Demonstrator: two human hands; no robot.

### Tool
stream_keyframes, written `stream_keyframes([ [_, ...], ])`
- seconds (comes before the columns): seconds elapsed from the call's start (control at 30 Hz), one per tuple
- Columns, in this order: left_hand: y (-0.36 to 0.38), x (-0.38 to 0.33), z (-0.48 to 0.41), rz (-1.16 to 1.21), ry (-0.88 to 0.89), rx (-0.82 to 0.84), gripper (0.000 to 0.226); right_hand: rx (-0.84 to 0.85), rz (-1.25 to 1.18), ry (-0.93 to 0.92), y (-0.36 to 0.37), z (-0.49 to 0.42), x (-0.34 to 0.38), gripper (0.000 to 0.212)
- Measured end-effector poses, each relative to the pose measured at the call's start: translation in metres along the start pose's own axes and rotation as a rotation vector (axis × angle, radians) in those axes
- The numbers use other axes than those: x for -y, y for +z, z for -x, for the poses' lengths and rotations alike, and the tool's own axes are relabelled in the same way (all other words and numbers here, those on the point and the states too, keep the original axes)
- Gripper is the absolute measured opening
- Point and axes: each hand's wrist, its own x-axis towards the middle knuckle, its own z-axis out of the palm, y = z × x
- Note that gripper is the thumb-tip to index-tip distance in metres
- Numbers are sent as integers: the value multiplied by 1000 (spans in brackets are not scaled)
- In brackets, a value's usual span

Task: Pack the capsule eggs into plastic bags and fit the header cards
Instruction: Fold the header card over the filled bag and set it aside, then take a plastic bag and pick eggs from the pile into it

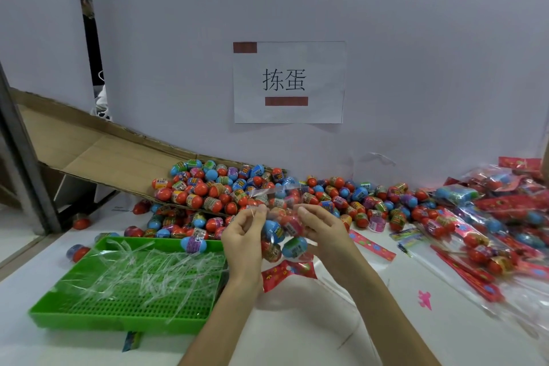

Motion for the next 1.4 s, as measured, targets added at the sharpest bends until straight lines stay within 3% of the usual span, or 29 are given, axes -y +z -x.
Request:
stream_keyframes([
  [0.1, -1, -2, -2, 36, -1, -80, 22, 111, 116, 51, -1, 1, -3, 46],
  [0.23, -4, -1, -5, 120, -62, -130, 22, 174, 267, 56, 6, 3, -10, 25],
  [0.37, -2, 0, -4, 80, -54, -142, 20, 179, 354, 44, 7, 3, -7, 28],
  [0.63, 2, 6, 3, -76, 44, -4, 18, 180, 462, 6, -3, 4, -2, 33],
  [0.8, -1, 0, -1, -29, 32, -61, 18, 368, 453, 107, -10, 7, -7, 52],
  [1.0, -2, 2, -4, -10, 34, -116, 30, 374, 656, 65, -15, 1, -14, 18],
  [1.4, -8, 1, -11, 25, 24, -199, 21, 415, 833, -4, -28, 2, -10, 33],
])
